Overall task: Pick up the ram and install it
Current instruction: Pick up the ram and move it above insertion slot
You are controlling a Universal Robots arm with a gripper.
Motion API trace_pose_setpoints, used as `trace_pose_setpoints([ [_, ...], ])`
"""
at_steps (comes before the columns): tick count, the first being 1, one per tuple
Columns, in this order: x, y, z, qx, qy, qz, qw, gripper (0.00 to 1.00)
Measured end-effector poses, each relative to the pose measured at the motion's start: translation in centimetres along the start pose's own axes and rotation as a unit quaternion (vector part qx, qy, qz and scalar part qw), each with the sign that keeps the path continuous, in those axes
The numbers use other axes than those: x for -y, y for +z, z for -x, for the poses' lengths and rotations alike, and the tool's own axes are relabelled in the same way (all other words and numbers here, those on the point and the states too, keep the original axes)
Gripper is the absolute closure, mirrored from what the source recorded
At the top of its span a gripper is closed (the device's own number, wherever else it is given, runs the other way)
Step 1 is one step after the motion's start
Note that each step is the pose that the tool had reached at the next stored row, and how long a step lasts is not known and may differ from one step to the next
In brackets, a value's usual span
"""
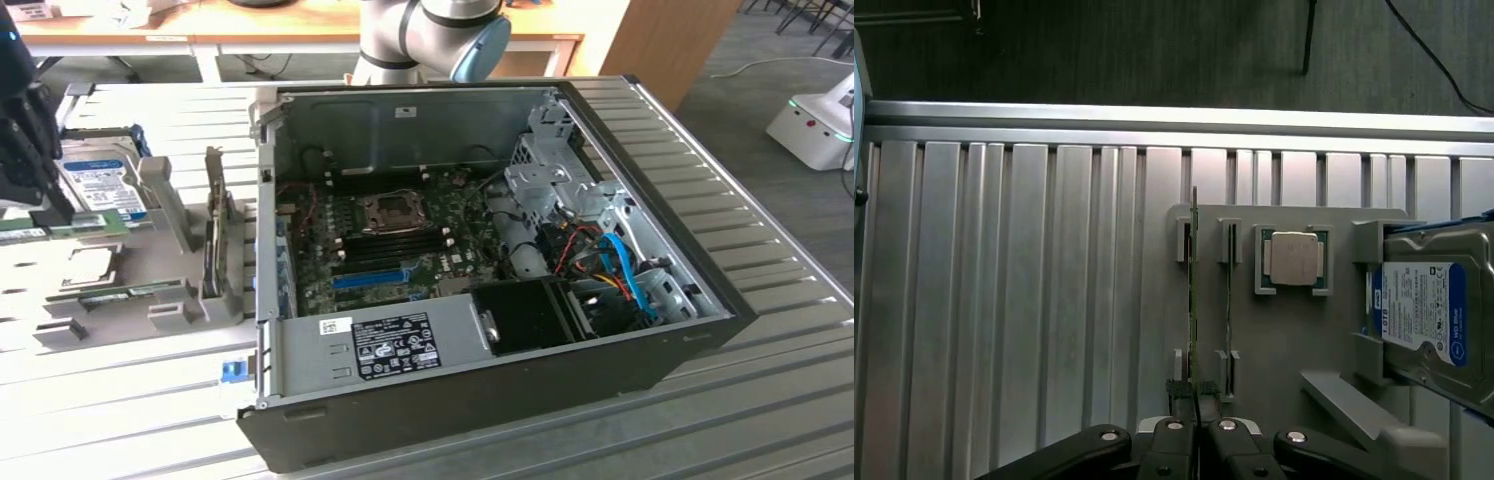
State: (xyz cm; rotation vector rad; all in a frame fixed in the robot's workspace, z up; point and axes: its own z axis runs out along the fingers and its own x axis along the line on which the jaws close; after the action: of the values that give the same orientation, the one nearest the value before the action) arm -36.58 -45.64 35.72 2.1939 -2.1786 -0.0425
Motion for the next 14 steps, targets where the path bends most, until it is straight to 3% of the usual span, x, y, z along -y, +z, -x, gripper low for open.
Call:
trace_pose_setpoints([
  [14,-0.15,-2.84,0.0,0.0,0.0,0.0,1.0,0.88],
])
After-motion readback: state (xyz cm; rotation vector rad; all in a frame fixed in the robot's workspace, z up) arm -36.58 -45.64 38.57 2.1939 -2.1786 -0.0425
